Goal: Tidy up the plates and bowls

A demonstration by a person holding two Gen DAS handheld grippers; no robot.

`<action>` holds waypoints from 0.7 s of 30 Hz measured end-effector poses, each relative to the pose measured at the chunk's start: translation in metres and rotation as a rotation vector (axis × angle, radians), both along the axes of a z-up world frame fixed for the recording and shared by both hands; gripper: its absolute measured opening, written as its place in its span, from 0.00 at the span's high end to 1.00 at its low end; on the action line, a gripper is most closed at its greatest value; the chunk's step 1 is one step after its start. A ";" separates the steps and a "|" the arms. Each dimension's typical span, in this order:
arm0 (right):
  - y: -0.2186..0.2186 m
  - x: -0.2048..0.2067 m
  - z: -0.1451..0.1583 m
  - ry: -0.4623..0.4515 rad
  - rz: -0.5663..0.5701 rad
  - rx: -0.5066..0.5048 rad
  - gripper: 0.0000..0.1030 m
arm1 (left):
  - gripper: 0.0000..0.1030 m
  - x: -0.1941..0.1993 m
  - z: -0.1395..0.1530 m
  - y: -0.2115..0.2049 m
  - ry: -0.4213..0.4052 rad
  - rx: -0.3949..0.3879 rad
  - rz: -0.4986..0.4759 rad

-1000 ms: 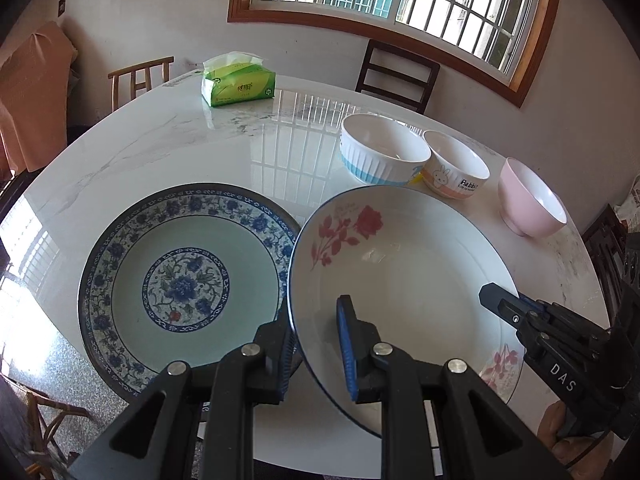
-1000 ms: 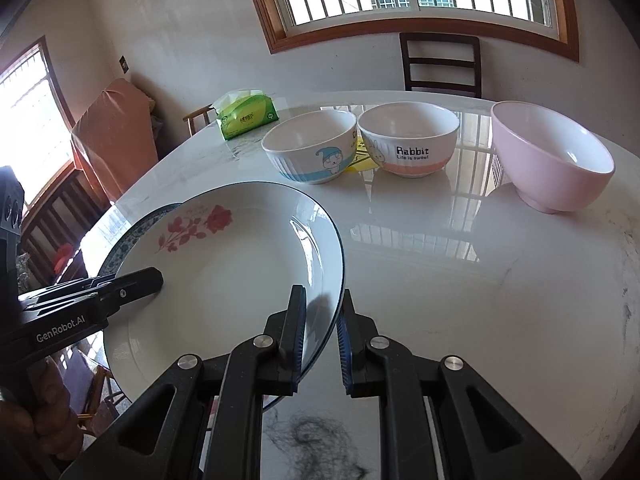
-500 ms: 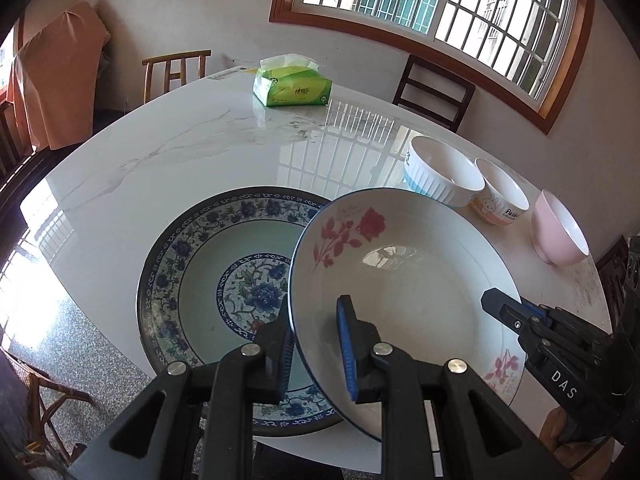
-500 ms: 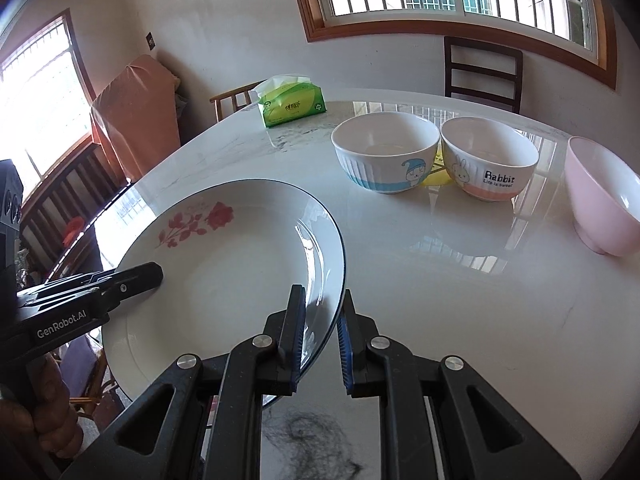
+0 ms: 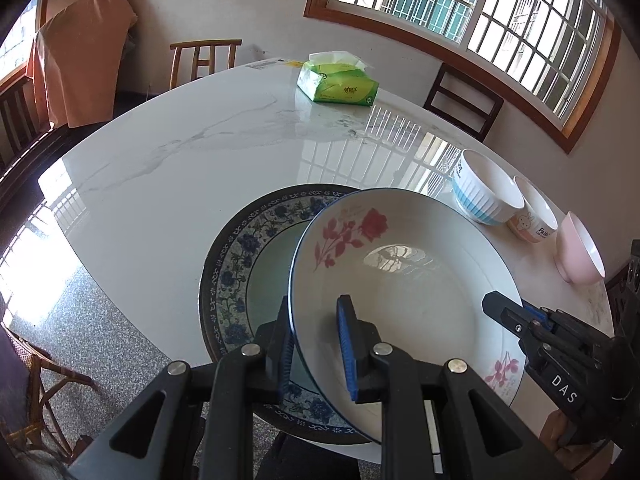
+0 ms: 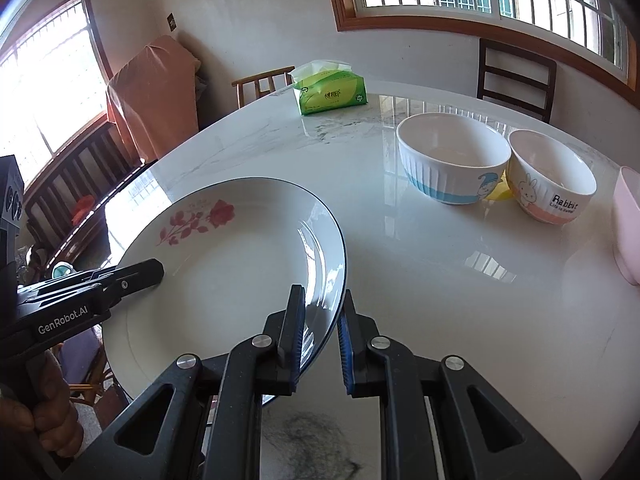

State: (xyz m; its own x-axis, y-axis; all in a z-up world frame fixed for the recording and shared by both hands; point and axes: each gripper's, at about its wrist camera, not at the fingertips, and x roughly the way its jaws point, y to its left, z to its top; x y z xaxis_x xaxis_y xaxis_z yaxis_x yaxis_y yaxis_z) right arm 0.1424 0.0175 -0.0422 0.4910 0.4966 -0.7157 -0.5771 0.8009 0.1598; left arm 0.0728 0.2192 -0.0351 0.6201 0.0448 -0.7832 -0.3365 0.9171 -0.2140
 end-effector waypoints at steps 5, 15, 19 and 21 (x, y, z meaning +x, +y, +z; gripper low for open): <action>0.014 0.002 -0.003 0.008 0.024 -0.006 0.85 | 0.80 0.001 -0.001 0.010 0.004 0.003 0.018; 0.028 0.005 -0.007 0.013 0.050 -0.013 0.85 | 0.80 0.002 -0.006 0.025 0.017 -0.006 0.042; 0.033 0.006 -0.010 0.016 0.056 -0.016 0.85 | 0.80 0.003 -0.009 0.029 0.022 -0.010 0.049; 0.036 0.005 -0.011 0.016 0.059 -0.020 0.85 | 0.80 0.003 -0.009 0.031 0.025 -0.010 0.053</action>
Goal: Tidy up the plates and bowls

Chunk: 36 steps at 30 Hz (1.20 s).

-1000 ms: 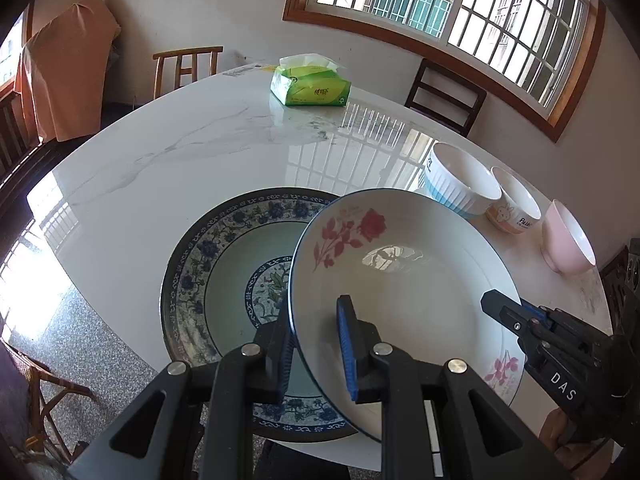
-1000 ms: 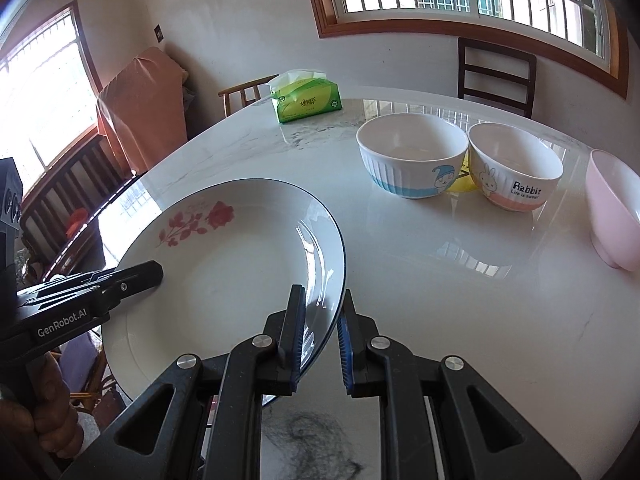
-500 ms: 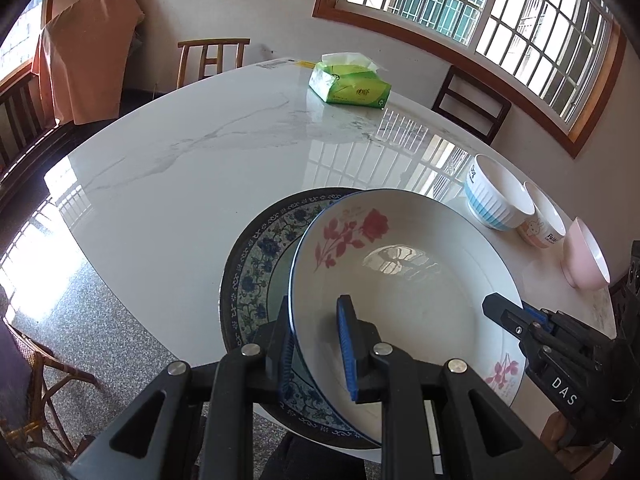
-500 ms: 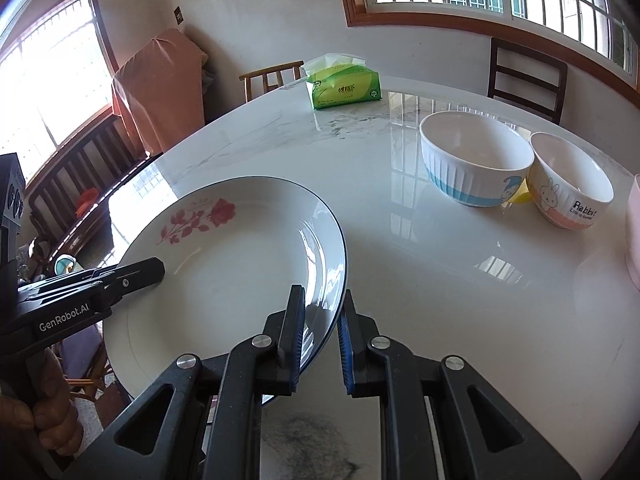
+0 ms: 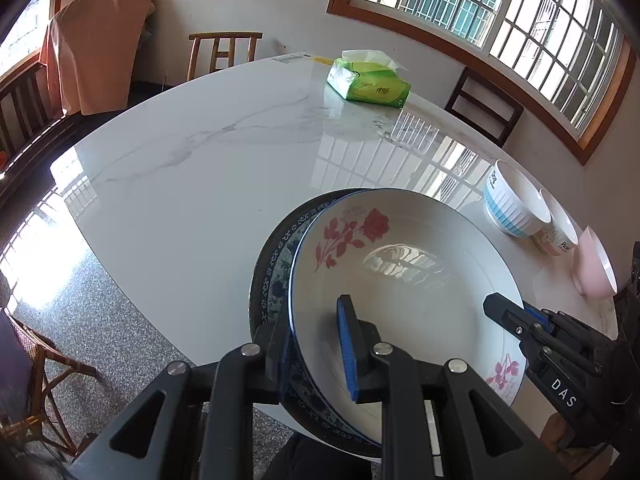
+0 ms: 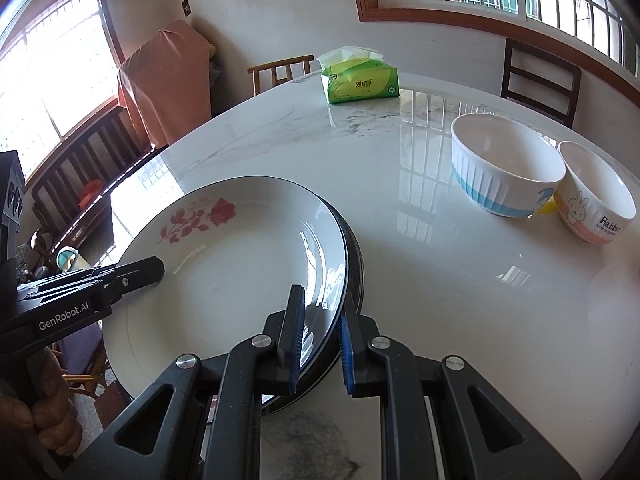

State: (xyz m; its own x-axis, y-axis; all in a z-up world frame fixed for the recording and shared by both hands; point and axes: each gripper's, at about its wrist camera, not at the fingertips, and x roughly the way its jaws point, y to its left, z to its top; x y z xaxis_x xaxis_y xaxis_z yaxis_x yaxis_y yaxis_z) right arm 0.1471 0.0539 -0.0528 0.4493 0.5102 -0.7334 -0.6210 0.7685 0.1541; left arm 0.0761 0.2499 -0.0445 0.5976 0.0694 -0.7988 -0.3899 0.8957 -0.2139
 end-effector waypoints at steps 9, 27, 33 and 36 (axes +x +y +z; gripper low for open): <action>0.010 0.001 -0.002 0.000 0.011 -0.012 0.85 | 0.80 0.003 -0.004 0.006 0.007 -0.008 0.007; 0.014 0.004 -0.006 -0.009 0.016 -0.021 0.85 | 0.80 0.004 -0.007 0.007 0.000 0.012 0.004; 0.016 0.005 -0.007 -0.024 0.021 -0.023 0.84 | 0.80 0.003 -0.006 0.007 -0.004 0.017 0.002; 0.017 0.005 -0.007 -0.037 0.024 -0.023 0.84 | 0.80 0.003 -0.006 0.007 -0.004 0.017 0.003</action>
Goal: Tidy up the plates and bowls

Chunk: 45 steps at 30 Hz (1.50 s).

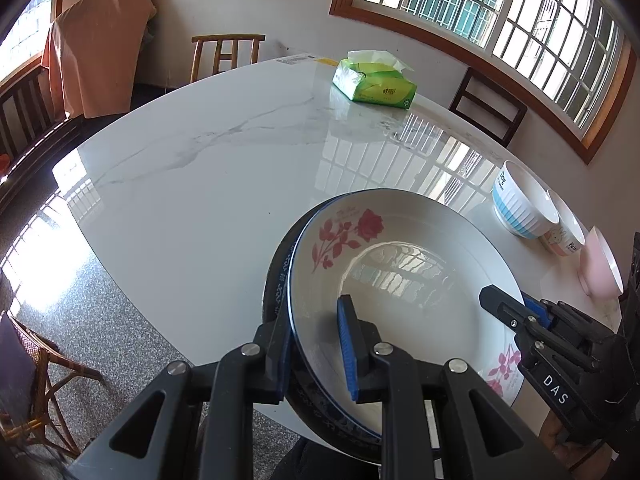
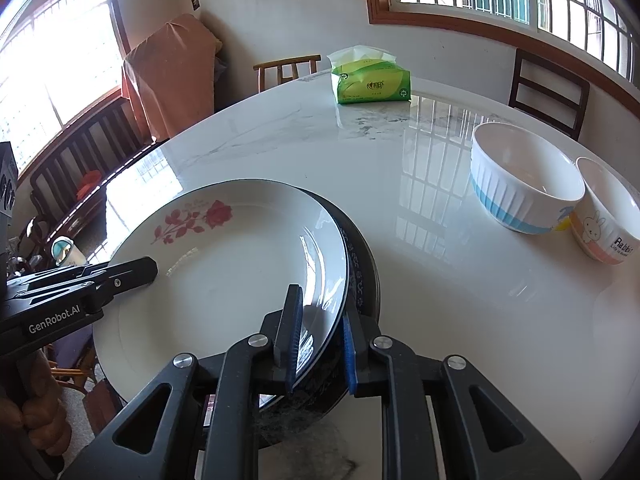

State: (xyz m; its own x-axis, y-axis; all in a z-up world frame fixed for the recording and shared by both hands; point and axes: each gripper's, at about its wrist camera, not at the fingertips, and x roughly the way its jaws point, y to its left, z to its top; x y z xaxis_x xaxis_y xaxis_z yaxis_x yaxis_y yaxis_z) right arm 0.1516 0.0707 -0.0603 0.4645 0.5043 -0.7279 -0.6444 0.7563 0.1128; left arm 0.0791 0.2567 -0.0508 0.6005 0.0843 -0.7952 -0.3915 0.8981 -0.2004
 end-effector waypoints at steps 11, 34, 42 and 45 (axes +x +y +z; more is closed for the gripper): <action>0.007 -0.008 -0.004 -0.129 0.029 -0.025 0.80 | 0.80 0.000 0.000 0.000 -0.006 0.013 -0.001; 0.005 -0.012 0.001 -0.220 0.015 -0.029 0.48 | 0.76 -0.004 0.006 -0.001 -0.020 0.063 0.019; -0.021 -0.009 0.013 -0.261 -0.095 0.080 0.44 | 0.71 -0.008 0.014 -0.006 -0.033 0.086 0.023; -0.033 -0.011 0.018 -0.299 -0.147 0.118 0.40 | 0.71 -0.010 0.017 -0.013 -0.036 0.097 0.015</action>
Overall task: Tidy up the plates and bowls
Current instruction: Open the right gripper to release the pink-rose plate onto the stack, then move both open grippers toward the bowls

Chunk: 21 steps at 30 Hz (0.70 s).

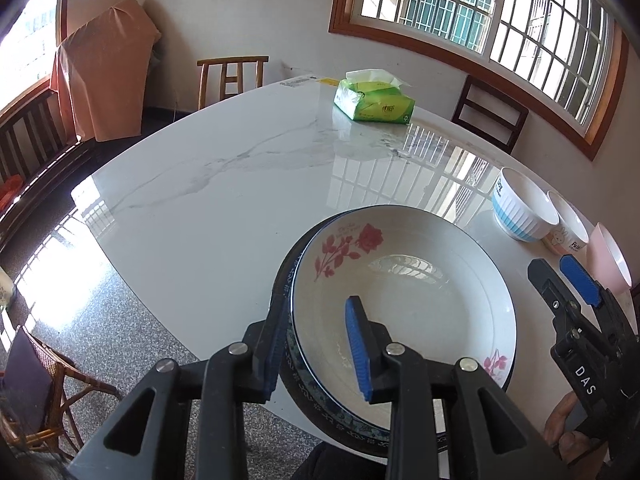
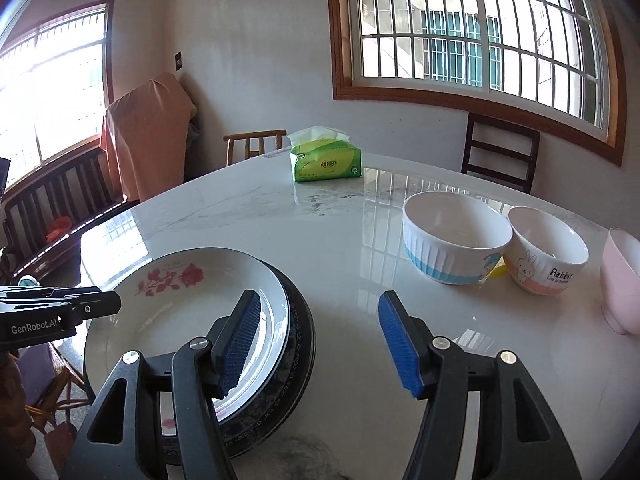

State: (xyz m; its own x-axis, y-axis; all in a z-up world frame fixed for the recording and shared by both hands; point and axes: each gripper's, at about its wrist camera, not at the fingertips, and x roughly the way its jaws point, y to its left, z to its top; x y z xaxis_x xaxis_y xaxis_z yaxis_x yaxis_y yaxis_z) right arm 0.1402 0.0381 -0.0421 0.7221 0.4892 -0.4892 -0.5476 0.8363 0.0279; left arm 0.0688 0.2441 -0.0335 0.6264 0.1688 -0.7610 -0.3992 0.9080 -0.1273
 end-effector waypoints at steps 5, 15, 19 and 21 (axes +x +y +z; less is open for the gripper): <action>-0.012 -0.005 0.005 -0.052 -0.041 0.020 0.36 | 0.71 -0.004 0.006 -0.015 -0.006 0.024 -0.023; -0.071 -0.003 0.009 -0.099 -0.179 0.050 0.24 | 0.69 -0.005 0.016 -0.065 -0.002 0.092 -0.106; -0.112 -0.003 0.009 -0.107 -0.278 0.059 0.21 | 0.68 0.000 0.017 -0.092 0.003 0.136 -0.152; -0.136 -0.003 0.009 -0.113 -0.328 0.060 0.19 | 0.68 0.001 0.018 -0.107 0.006 0.160 -0.177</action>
